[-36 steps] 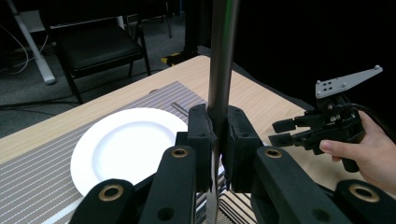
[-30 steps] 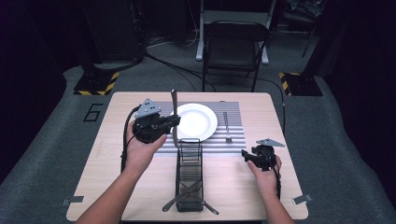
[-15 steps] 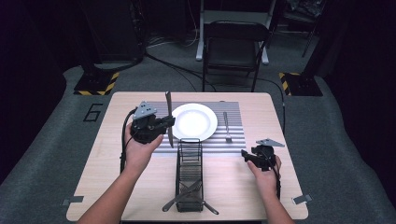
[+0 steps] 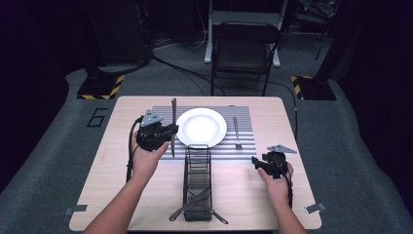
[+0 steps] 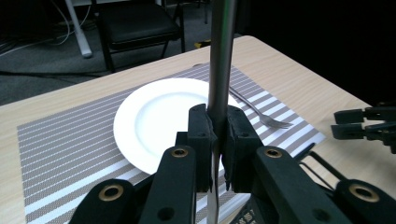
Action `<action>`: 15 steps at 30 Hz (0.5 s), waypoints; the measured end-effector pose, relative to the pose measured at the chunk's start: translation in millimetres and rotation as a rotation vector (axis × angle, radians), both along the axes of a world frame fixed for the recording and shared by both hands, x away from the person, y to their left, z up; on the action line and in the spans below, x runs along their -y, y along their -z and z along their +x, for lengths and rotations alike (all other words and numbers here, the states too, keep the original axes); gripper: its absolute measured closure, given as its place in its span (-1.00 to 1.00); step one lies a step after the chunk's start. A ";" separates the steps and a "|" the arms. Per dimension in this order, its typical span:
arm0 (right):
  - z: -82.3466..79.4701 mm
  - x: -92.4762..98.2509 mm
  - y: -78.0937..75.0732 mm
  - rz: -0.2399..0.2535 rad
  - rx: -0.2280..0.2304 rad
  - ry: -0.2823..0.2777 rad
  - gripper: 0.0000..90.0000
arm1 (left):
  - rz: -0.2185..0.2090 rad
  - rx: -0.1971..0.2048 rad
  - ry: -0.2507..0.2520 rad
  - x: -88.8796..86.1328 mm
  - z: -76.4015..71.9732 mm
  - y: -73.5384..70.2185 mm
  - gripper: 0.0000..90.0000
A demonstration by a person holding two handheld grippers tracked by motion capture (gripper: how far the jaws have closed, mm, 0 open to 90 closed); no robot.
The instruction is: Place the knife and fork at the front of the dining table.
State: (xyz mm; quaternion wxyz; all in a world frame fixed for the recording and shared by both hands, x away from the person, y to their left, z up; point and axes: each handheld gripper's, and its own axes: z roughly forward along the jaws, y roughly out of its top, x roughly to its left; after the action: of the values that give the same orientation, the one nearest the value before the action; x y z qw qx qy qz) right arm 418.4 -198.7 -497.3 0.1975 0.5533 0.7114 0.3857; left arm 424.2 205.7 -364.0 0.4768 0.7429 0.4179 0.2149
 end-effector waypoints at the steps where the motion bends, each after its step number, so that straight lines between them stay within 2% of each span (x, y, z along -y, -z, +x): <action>1: 0.0 0.2 0.1 0.000 0.000 0.000 0.07 | 0.002 -0.001 -0.002 -0.9 1.2 1.3 0.83; 6: 0.0 0.3 0.2 0.000 0.000 -0.001 0.07 | -0.002 -0.009 -0.039 -4.6 9.6 11.7 0.83; 15: 0.7 1.3 1.1 0.010 -0.006 0.000 0.07 | -0.002 -0.046 -0.102 -6.3 29.1 35.1 0.83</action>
State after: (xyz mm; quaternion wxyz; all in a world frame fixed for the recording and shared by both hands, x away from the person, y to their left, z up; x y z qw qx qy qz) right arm 419.1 -200.0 -498.5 0.1923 0.5554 0.7101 0.3877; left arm 453.2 212.0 -399.1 0.4562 0.7248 0.4665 0.2213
